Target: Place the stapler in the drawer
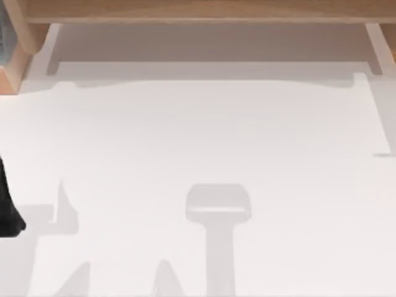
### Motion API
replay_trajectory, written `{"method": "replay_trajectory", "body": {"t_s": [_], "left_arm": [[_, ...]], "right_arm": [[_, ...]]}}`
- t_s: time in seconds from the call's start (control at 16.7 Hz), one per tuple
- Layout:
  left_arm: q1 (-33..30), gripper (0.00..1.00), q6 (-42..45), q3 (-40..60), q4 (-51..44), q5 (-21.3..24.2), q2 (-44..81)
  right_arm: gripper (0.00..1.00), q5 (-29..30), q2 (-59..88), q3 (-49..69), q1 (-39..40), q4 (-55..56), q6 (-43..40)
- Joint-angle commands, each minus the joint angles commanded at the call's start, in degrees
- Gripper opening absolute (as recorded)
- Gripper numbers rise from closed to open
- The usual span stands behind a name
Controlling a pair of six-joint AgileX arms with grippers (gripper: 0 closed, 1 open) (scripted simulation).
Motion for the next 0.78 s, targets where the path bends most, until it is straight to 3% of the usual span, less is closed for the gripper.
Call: {"method": "replay_trajectory", "body": {"t_s": [0.78], "left_arm": [[0.0,1.0,0.0,0.0,0.0,0.0,0.0]], "right_arm": [[1.0,3.4,1.4,4.5,3.4,-3.2,-0.1]]}}
